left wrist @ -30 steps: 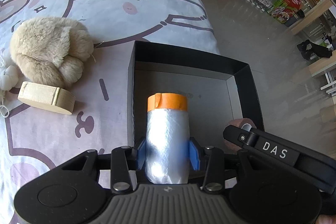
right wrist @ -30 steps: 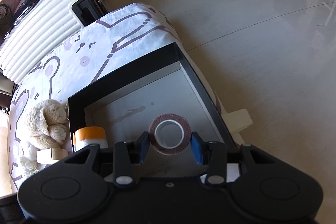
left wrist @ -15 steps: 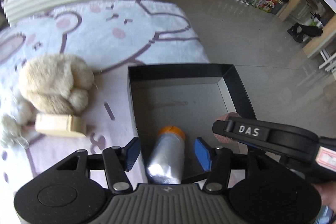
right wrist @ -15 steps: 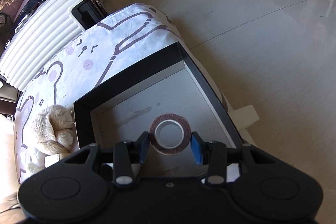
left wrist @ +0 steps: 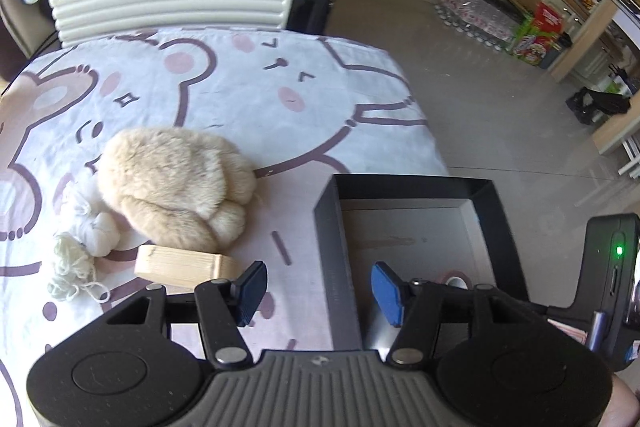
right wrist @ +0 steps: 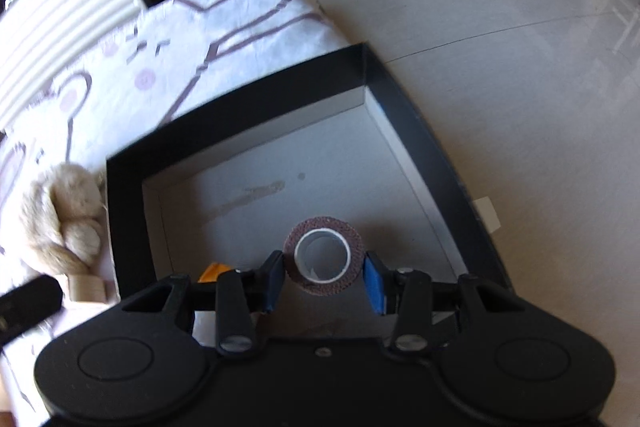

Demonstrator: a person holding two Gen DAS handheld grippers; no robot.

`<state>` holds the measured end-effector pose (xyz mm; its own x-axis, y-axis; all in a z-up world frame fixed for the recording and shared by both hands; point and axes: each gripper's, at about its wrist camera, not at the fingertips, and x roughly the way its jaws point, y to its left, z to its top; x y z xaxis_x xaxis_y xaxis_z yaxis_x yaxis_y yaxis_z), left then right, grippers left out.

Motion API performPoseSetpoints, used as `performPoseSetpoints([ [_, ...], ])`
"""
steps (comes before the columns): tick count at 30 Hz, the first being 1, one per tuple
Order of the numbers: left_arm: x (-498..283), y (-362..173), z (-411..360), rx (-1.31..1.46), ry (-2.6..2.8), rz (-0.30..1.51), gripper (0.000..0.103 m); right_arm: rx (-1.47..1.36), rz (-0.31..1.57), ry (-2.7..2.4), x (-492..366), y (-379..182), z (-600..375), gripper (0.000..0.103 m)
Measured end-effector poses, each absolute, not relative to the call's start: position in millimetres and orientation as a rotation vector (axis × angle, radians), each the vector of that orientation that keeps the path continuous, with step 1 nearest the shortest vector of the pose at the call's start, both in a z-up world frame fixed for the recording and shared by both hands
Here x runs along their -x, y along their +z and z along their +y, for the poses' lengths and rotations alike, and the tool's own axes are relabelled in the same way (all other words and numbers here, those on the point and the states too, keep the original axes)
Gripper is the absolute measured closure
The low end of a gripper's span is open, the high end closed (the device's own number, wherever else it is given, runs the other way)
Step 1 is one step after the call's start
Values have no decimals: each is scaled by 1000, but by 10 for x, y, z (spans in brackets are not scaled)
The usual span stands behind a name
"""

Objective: Organize objects
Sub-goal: 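Lower the brown tape roll into the box and open the right tool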

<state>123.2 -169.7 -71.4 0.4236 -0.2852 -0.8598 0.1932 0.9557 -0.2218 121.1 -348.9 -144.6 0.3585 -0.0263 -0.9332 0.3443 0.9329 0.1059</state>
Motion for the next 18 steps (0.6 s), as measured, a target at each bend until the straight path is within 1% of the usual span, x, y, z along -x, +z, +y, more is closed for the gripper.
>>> performPoseSetpoints([
  [4,-1306,-750,-1578,127,-287,1104,44,-299,1191,-212,-1241,-1413,-3417,59],
  [8,-1327,-755,-1552,145,-292,1110,44,-288,1142,-170,-1175,-1151,-3385,59],
  [12,-1321,-764,-1594,140,-297,1119,44,-275,1156,-94,-1024,-988,-3335,59],
  [18,-1276,-788,-1693,102,-321,1139,44,-197,1200,-20,-1017,-1015,-3096,60],
])
